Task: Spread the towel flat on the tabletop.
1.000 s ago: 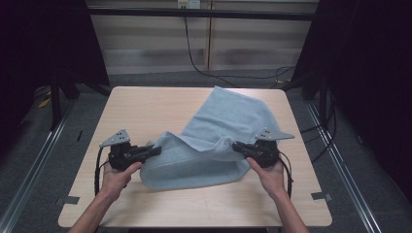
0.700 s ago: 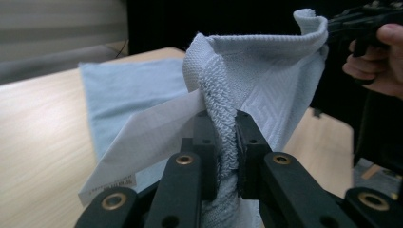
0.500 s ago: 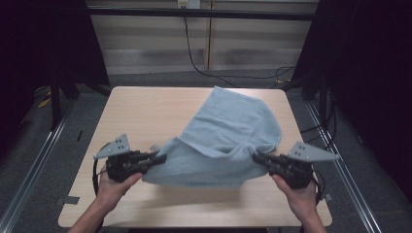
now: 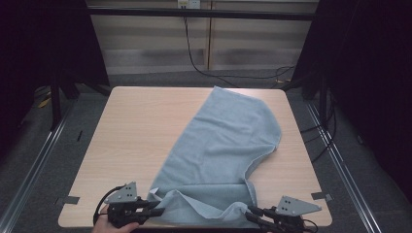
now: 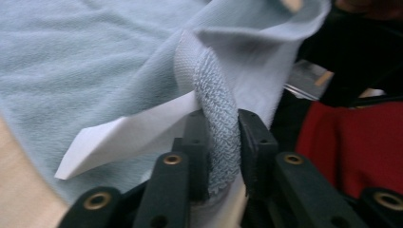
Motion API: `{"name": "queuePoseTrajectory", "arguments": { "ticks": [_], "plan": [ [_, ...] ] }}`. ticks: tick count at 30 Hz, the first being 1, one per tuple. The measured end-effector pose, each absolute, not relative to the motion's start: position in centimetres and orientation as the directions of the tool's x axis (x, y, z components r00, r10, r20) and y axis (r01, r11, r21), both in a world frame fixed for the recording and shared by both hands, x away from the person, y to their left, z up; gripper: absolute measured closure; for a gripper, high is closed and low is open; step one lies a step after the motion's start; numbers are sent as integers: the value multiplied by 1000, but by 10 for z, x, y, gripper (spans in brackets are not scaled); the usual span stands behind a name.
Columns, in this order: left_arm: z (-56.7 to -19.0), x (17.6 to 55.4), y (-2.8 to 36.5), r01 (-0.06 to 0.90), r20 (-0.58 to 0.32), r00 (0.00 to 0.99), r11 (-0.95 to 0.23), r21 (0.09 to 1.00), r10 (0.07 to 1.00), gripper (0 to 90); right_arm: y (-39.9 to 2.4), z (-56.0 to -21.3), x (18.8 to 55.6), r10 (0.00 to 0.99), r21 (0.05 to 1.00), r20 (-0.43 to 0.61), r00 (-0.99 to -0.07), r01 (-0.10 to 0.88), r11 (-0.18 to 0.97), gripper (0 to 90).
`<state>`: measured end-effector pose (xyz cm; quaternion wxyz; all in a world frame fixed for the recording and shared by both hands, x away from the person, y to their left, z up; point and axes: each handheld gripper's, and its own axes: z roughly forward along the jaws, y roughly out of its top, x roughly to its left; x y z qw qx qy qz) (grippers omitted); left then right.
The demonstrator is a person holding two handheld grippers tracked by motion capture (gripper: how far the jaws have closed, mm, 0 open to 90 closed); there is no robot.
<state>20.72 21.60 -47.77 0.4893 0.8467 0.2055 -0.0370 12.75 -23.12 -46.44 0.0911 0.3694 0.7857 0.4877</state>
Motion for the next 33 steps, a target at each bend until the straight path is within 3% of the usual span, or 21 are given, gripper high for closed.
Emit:
{"name": "queuePoseTrajectory", "arguments": {
  "ticks": [3, 5, 8, 14, 19, 24, 25, 26, 29, 33],
  "plan": [
    [-472, 208, 227, 395, -284, 905, -376, 838, 317, 682, -240, -452, 129, 667, 850, 224, -711, 477, 224, 661],
    [-468, 223, 239, 436, -328, 883, -330, 837, 335, 653, -241, -446, 132, 663, 861, 223, -715, 463, 210, 664],
    [-468, 239, 245, 443, -311, 872, -339, 829, 378, 648, -240, -444, 138, 671, 865, 209, -711, 455, 213, 664],
    [-479, 303, 232, 513, -332, 815, -326, 794, 475, 616, -232, -440, 196, 712, 873, 194, -675, 449, 188, 628],
    [-492, 337, 206, 524, -306, 801, -354, 775, 515, 574, -231, -451, 231, 766, 826, 178, -617, 517, 224, 542],
    [-509, 334, 183, 459, -205, 841, -459, 760, 501, 591, -230, -469, 233, 807, 777, 152, -571, 573, 260, 475],
    [-508, 333, 183, 459, -198, 840, -468, 755, 505, 676, -233, -470, 229, 814, 773, 151, -561, 581, 257, 479],
    [-506, 327, 183, 423, -134, 849, -506, 752, 511, 725, -235, -471, 226, 820, 768, 149, -553, 587, 257, 531],
    [-505, 316, 189, 419, -132, 855, -519, 745, 502, 822, -241, -478, 218, 820, 757, 162, -548, 602, 253, 785],
    [-504, 301, 199, 433, -158, 856, -518, 738, 492, 845, -248, -479, 207, 824, 756, 159, -544, 604, 253, 855]
  ]
}}
